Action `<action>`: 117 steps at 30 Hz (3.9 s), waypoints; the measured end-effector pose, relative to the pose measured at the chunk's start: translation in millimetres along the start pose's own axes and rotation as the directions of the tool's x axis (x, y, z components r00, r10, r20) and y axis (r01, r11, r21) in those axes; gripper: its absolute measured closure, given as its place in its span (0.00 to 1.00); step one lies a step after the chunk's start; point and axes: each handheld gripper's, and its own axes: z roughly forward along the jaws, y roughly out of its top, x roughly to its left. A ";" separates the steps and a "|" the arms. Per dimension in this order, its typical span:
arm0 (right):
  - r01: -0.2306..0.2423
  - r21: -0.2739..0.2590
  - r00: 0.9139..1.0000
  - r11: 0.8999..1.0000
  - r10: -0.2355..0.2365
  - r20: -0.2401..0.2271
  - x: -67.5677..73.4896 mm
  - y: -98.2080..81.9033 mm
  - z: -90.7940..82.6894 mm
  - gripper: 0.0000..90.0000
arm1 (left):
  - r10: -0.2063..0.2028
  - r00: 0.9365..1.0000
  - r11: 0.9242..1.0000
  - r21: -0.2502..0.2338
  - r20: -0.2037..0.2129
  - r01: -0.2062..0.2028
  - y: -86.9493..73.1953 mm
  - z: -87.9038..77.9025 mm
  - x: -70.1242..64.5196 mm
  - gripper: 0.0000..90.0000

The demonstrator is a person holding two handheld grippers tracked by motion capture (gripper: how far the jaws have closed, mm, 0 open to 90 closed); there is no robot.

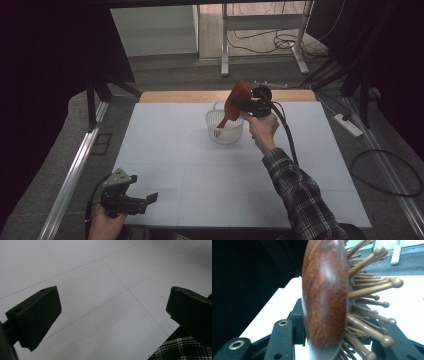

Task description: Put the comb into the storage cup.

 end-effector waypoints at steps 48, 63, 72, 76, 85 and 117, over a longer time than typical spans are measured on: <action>-0.134 -0.013 0.991 0.991 0.134 0.021 -30.3 -30.8 2.5 0.48 | -0.023 1.000 1.000 0.006 0.009 0.023 0.5 1.2 2.6 0.00; -0.087 0.014 0.994 0.996 0.086 0.065 -31.6 -34.0 3.4 0.38 | -0.031 0.999 0.999 0.007 0.010 0.031 0.4 1.2 3.5 0.00; -0.041 0.045 0.996 0.998 0.037 0.083 -30.0 -35.8 5.9 0.30 | -0.032 0.999 0.999 0.007 0.013 0.032 0.3 1.0 3.9 0.00; -0.032 0.045 0.996 0.998 0.028 0.080 -29.2 -35.1 5.0 0.27 | -0.032 0.999 0.999 0.008 0.012 0.032 0.3 0.9 3.8 0.00; 0.034 0.060 0.996 0.998 -0.039 0.085 -27.4 -34.4 2.2 0.21 | -0.032 0.999 0.999 0.007 0.011 0.032 0.4 0.8 3.6 0.00; 0.158 0.142 0.984 0.977 -0.167 0.058 -24.3 -31.3 -10.8 0.13 | -0.032 0.999 0.999 0.007 0.011 0.031 0.5 1.3 3.4 0.01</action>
